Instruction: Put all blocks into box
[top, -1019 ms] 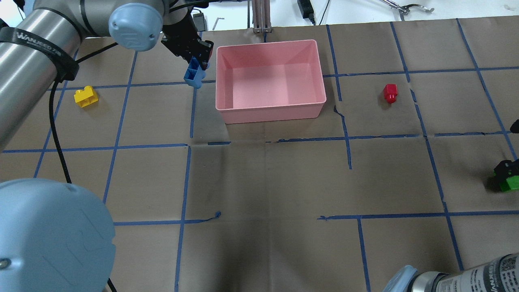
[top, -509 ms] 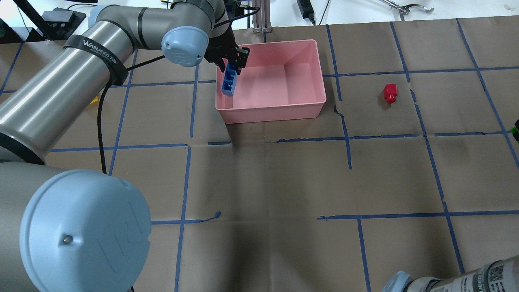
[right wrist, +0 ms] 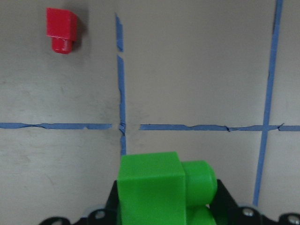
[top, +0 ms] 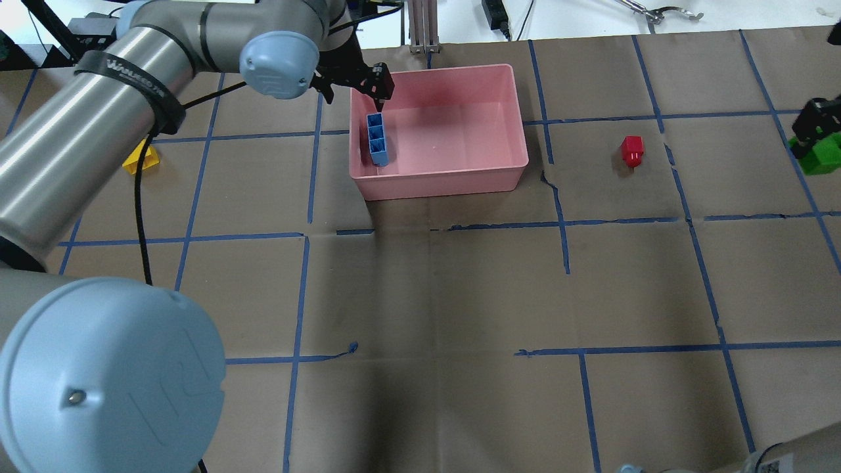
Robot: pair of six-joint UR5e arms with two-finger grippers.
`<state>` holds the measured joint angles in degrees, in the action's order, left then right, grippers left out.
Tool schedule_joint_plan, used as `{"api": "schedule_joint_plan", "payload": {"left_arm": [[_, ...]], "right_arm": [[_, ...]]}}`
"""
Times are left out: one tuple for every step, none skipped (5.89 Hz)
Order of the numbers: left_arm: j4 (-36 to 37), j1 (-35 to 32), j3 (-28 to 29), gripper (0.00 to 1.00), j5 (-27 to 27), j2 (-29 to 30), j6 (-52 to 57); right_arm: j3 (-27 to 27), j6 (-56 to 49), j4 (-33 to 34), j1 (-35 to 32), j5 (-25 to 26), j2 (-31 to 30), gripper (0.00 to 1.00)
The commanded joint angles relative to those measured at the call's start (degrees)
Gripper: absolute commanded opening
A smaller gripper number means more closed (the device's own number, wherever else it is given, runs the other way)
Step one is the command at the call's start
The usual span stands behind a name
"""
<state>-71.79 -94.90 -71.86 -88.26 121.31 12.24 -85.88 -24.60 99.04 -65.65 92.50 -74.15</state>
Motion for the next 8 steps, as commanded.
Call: {"api": "schedule_joint_plan", "payload": {"left_arm": [[-5.71,8.19,-3.87,0.99,-0.51,-4.56,21.64],[-5.9,15.99,-5.2,0.99,-0.68,-7.2,34.56],[-6.86,21.55,-5.3,0.99,-0.77,-7.66,41.13],[-5.83,24.56,-5.57,0.99,-1.03,-6.97,46.59],[-5.82,26.59,-5.22,0.99,-2.17,-5.57,53.34],[-3.56,28.18,-5.39,0.99,-5.92,-3.12,60.2],[0.47,30.37,-5.57,0.99,-6.48,0.47,60.53],[3.9,31.44,-5.57,0.99,-6.66,4.77,61.57]], "right_arm": [[2.45,13.21,0.53,-12.86,-1.17,1.72,0.4],[6.39,19.88,-0.51,-18.67,-2.57,4.69,0.4],[11.74,27.08,-0.34,-26.56,-2.5,9.07,0.4],[18.84,31.41,-0.34,-31.42,-2.76,15.12,0.4],[24.48,33.98,-0.34,-34.52,-2.85,20.75,0.4],[26.27,34.27,0.53,-35.33,-2.93,24.81,0.4],[26.29,34.01,1.84,-35.34,-3.81,27.37,0.4],[26.21,34.27,2.03,-35.51,-3.81,28.53,0.4]]}}
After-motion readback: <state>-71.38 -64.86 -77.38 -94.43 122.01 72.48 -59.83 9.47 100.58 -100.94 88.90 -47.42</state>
